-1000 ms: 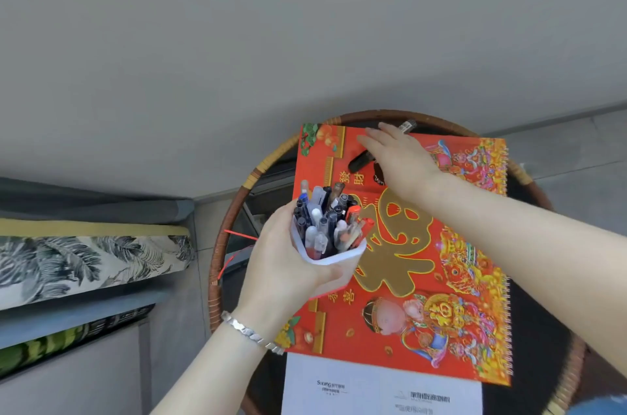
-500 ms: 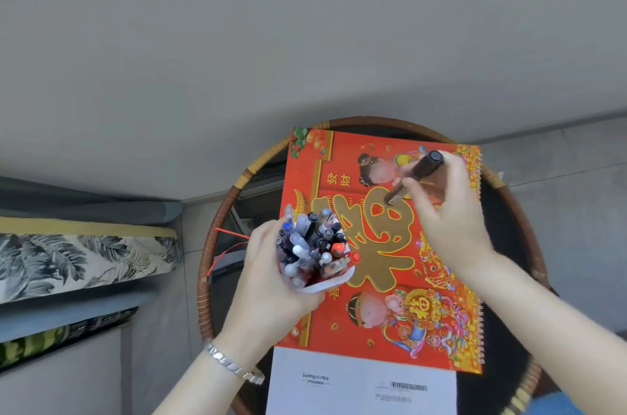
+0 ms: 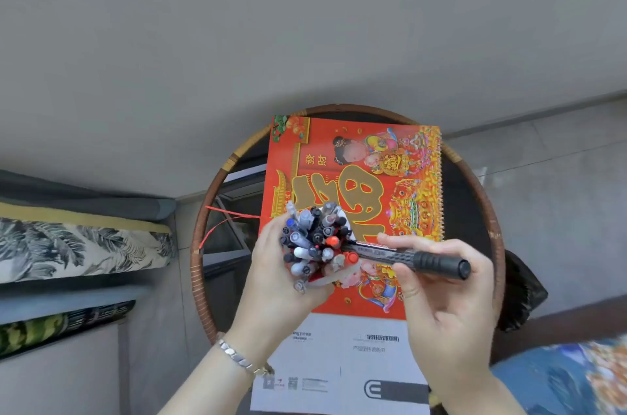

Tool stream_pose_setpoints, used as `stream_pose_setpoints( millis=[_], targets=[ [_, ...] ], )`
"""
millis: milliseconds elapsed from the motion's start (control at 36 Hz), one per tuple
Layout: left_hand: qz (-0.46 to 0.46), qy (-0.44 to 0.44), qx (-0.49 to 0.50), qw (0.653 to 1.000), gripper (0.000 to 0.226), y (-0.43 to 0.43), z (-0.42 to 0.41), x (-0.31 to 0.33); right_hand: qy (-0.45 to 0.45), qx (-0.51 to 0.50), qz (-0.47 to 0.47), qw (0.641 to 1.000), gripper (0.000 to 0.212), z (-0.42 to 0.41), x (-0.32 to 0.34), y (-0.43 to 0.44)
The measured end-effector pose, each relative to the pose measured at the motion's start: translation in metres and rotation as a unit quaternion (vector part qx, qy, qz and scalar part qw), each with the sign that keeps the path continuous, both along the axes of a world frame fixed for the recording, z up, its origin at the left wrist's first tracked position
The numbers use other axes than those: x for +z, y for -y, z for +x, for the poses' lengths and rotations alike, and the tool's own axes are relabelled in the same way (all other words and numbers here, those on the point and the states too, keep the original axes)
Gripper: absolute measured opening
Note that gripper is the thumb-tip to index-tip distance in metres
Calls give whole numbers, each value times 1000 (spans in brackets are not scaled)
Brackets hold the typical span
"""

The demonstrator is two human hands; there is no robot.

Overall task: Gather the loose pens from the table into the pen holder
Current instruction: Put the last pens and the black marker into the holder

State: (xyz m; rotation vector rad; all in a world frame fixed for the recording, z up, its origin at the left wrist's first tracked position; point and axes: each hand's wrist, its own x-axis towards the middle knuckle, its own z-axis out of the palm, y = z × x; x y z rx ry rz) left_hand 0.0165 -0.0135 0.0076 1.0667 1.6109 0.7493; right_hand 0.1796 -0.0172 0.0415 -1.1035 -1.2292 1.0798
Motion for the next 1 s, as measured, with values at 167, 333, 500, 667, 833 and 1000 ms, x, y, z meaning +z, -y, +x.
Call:
stream_pose_setpoints(
  millis=[167,333,500,667,833,1000],
  targets=[
    [-11,-36,12,999,103,20,-4,3,4,38,-27,999,21,-2,4,7],
    [88,-181,-48,978,99,36,3,19,106,107,-11,989,39,1,-3,23],
    [79,-123,-28,989,101,35,16,27,200,30,43,978,15,0,-18,33],
    [-17,-25,11,999,105,32,26,41,277,-25,93,956,44,1,-13,22],
    [-15,-27,11,999,103,33,26,40,297,-8,117,948,19,12,-29,26],
    [-11,1,-11,1000,94,24,25,24,183,15,-74,980,48,9,-37,28]
  ],
)
